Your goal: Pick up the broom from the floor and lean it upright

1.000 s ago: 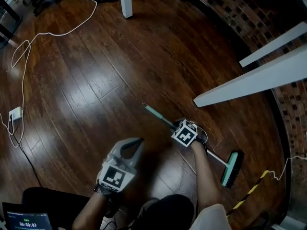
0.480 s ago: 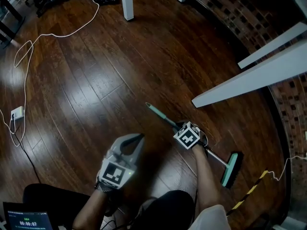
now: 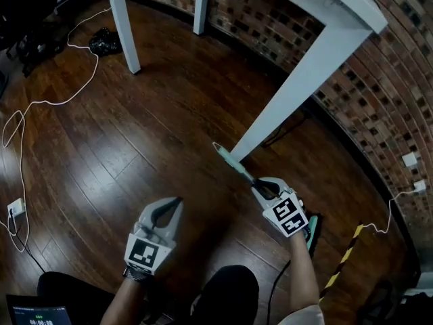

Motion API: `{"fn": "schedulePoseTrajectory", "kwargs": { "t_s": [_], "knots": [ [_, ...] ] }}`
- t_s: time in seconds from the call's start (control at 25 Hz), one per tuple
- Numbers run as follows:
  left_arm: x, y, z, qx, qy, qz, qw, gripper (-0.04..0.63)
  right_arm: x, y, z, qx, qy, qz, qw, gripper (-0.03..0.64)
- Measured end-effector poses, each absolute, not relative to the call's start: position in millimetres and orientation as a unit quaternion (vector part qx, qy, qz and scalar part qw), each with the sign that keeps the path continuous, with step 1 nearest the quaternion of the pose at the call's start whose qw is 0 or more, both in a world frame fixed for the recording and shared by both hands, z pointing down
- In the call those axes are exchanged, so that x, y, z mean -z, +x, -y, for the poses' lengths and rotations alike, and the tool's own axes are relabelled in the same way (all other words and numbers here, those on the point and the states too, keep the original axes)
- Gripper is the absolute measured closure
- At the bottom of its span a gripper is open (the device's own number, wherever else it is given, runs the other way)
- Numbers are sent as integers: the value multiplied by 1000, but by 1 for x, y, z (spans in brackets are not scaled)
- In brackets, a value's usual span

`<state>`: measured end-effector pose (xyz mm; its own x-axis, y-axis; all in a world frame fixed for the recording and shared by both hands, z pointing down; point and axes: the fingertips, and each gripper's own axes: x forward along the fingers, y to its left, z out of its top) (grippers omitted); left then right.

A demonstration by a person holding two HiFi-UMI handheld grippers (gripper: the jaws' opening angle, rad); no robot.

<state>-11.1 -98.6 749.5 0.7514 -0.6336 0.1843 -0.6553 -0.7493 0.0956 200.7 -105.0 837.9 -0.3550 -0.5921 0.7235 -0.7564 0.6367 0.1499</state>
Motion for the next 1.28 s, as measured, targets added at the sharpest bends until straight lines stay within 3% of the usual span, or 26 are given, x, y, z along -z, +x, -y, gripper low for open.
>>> {"fn": "schedulePoseTrajectory", "kwargs": {
  "t_s": [0.36,0.84,1.28],
  "knots": [
    [-700,26,72,-53,950,302,53,595,-730,266,82,-89,502,806,301,526],
    [-510,47,82,-37,962,263,60,595,-606,306,79,-90,615,749,228,531],
    [-437,55,91,-62,965,248,64,595,-561,338,113,-150,669,701,197,532]
  ]
}}
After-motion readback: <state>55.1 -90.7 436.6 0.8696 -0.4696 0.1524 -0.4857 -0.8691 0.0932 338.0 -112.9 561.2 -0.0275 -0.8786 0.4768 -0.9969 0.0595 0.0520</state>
